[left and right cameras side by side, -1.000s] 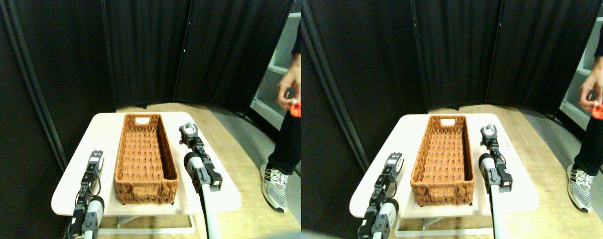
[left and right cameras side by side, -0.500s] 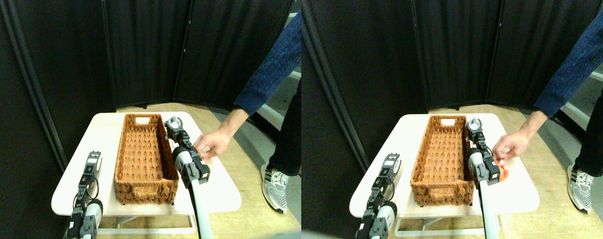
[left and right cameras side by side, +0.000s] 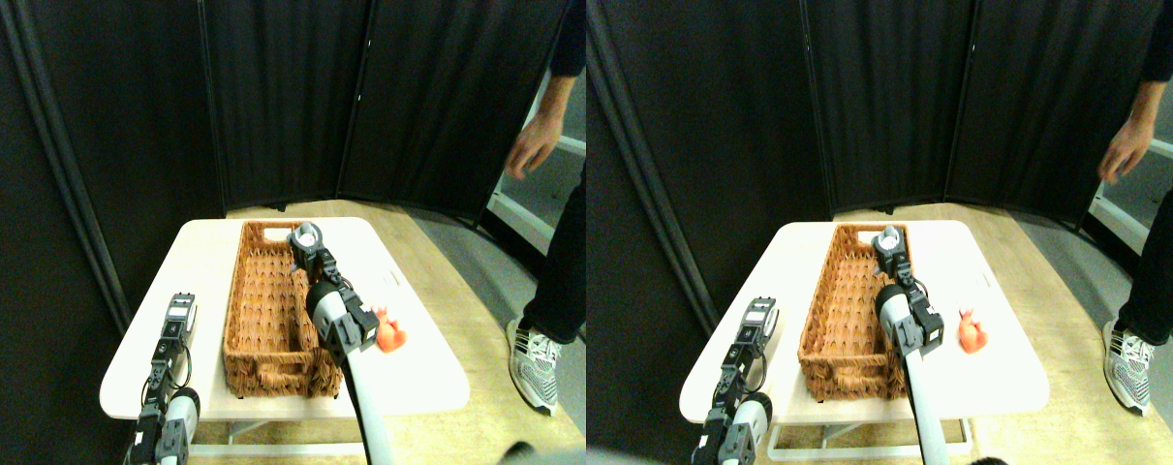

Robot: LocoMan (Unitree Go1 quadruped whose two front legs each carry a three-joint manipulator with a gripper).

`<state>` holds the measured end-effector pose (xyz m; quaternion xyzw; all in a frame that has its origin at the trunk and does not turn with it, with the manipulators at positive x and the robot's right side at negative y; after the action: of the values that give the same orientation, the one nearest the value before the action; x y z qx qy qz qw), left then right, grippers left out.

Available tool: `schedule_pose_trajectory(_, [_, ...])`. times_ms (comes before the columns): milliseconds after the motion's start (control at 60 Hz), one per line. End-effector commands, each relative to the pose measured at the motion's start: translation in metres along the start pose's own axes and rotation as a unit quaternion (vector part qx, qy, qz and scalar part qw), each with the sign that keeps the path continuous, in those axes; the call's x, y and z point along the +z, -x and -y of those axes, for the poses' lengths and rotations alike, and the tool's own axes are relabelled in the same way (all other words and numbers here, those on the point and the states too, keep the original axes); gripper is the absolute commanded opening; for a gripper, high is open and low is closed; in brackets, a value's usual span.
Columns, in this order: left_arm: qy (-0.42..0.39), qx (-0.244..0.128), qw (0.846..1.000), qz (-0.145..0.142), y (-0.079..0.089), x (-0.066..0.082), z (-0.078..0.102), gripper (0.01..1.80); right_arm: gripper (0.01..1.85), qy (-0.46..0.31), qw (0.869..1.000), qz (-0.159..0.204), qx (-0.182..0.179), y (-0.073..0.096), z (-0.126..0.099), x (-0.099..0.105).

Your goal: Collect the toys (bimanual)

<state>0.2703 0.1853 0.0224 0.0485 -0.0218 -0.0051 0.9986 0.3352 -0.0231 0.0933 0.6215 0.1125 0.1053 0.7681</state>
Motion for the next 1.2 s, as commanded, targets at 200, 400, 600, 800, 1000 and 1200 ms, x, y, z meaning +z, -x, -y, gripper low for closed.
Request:
schedule_pose_trajectory(200, [-0.013, 0.008, 1.0, 0.017, -0.001, 0.011, -0.008, 0.17, 0.86, 0.012, 0.999, -0.021, -0.028, -0.001, 0.006, 0.012])
schedule_pose_trajectory(400, [-0.009, 0.007, 1.0, 0.017, -0.004, 0.016, -0.008, 0.22, 0.97, 0.0, 0.999, -0.016, -0.03, 0.002, 0.011, 0.019])
schedule_pose_trajectory(600, [-0.012, 0.0, 1.0, 0.021, -0.007, 0.019, -0.009, 0.15, 0.87, 0.018, 1.0, 0.018, -0.017, 0.005, 0.008, 0.031])
schedule_pose_trajectory(800, [-0.015, -0.002, 1.0, 0.019, -0.009, 0.02, -0.008, 0.13, 0.47, 0.037, 0.994, 0.1, -0.006, 0.011, 0.008, 0.073])
schedule_pose_trajectory(1000, [-0.008, 0.001, 1.0, 0.014, -0.009, 0.015, -0.008, 0.14, 0.33, 0.051, 0.986, 0.16, -0.001, 0.024, 0.017, 0.118])
schedule_pose_trajectory(1200, [-0.002, -0.003, 1.0, 0.007, -0.011, 0.011, -0.006, 0.13, 0.47, 0.046, 0.981, 0.187, -0.018, 0.045, 0.035, 0.132])
